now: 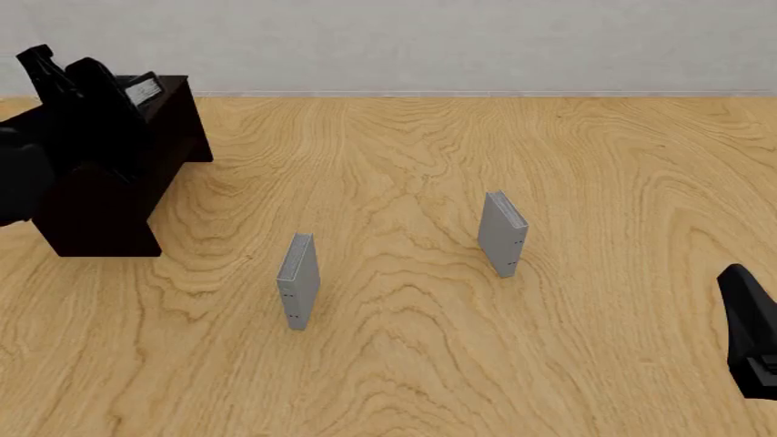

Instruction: Pick up the book in the middle and place it on the cabinet shelf.

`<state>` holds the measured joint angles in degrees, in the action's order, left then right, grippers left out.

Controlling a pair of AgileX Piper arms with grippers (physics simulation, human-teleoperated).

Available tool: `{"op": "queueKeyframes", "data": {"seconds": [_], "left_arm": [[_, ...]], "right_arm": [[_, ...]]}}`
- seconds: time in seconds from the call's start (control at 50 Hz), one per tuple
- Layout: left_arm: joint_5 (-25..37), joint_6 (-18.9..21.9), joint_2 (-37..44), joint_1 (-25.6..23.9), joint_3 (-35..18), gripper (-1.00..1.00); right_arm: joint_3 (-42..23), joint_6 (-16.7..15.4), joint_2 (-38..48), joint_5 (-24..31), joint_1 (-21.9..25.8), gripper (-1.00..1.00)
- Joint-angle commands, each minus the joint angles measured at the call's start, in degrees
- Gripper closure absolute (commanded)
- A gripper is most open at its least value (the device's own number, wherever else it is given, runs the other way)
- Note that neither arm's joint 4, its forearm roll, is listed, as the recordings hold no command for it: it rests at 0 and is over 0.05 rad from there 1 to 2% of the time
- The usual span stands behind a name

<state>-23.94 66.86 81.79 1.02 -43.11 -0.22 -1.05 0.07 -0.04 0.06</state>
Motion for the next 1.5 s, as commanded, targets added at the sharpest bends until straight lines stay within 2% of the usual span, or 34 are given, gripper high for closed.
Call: {"op": "queueKeyframes", "data": {"seconds": [0.02, 0.3, 0.66, 0.68, 1.06, 1.5], "left_arm": [[-1.2, 1.0, 2.1, 1.9, 0.1, 1.0], [-4.2, 2.1, 5.7, 3.4, 0.8, 1.0], [-5.2, 2.4, 8.1, 4.5, 0.5, 1.0], [-5.1, 2.6, 8.1, 4.5, 0.6, -1.0], [-2.6, 1.6, 4.4, 3.5, 0.5, -1.0], [4.3, 0.3, -8.6, -3.0, 3.8, -1.0]], "right_arm": [[0.0, 0.0, 0.0, 0.0, 0.0, -1.0], [0.0, 0.0, 0.0, 0.0, 0.0, -1.0], [0.0, 0.0, 0.0, 0.0, 0.0, -1.0], [0.0, 0.0, 0.0, 0.0, 0.0, -1.0], [0.0, 0.0, 0.0, 0.0, 0.0, -1.0], [0.0, 0.0, 0.0, 0.0, 0.0, -1.0]]}}
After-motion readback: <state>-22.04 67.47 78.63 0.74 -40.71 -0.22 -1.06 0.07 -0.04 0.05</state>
